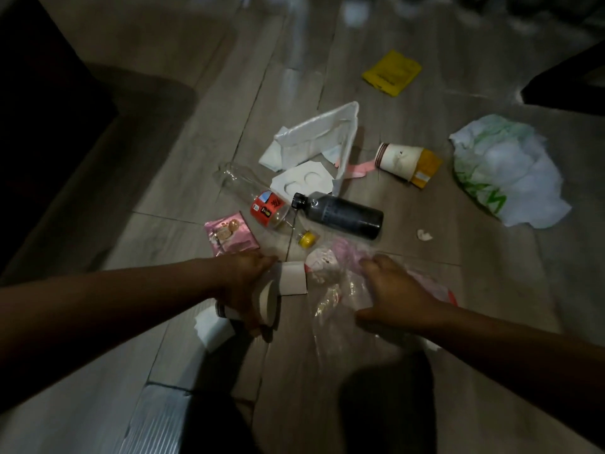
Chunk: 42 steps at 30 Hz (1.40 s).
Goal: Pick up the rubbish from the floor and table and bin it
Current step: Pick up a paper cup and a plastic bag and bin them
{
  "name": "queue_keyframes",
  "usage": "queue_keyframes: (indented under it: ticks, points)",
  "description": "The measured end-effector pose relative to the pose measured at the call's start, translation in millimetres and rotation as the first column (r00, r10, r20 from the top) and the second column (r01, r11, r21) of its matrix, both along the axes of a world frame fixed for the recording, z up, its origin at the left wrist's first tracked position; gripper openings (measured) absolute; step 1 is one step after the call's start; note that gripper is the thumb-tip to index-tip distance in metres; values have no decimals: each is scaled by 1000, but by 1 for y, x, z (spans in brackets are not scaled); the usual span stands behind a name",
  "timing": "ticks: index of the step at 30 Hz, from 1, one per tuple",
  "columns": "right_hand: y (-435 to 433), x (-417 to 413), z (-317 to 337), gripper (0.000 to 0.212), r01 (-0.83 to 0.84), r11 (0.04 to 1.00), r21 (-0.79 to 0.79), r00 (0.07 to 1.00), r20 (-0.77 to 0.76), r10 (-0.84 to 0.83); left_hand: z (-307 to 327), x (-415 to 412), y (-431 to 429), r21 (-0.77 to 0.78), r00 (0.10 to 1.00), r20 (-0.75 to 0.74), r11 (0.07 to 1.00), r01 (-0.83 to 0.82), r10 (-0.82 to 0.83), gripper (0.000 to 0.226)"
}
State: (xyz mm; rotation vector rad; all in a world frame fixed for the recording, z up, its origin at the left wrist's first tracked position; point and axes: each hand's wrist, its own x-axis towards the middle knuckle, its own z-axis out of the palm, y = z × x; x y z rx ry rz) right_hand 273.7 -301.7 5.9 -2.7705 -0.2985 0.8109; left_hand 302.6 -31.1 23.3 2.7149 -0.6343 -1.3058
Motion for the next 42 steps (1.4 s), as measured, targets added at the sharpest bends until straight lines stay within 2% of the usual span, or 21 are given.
queue_keyframes:
  ticks: [3,6,10,14,19,22,24,29,32,35,39,42]
  points:
    - [-12,-8,-14,118,30,994,-107,998,-43,-35,-4,-6,-1,10,999,28,999,33,-33,122]
    - [-19,-6,-28,131,56,989,-140,996,-57,-65,-10,-6,3,-33,994,105,998,48,-44,106]
    - [-18,-1,-31,138,79,993,-91,993,-84,-86,-9,-6,9,-94,990,114,993,-75,86,93]
    - [-12,-6,-35,138,71,996,-46,995,-66,-74,-12,-14,25,-167,971,-4,957,-237,240,87]
    - [-9,-9,-42,135,28,995,-99,1000,-6,-28,-9,-27,55,-248,909,-165,876,-414,383,74]
    - [-7,-12,-43,134,23,995,-100,1000,21,-21,-11,-47,67,-181,903,-217,894,-410,370,83]
    - [-6,-12,-42,135,29,996,-90,999,19,-28,-17,-59,70,-164,919,-181,910,-380,351,91]
    - [-1,-11,-38,135,38,995,-93,999,33,-35,-28,-65,68,-87,954,126,961,-261,271,105]
    - [1,-13,-37,134,48,993,-109,998,38,-44,-35,-68,66,-79,939,101,943,-322,329,121]
    - [1,-13,-39,136,67,992,-103,998,26,-65,-41,-74,66,-114,926,128,933,-342,355,124]
    - [3,-12,-41,136,78,993,-89,996,39,-75,-43,-83,67,-269,852,-14,818,-508,524,114]
    - [6,-11,-41,130,69,994,-90,997,37,-66,-37,-79,71,-376,825,-70,752,-542,560,99]
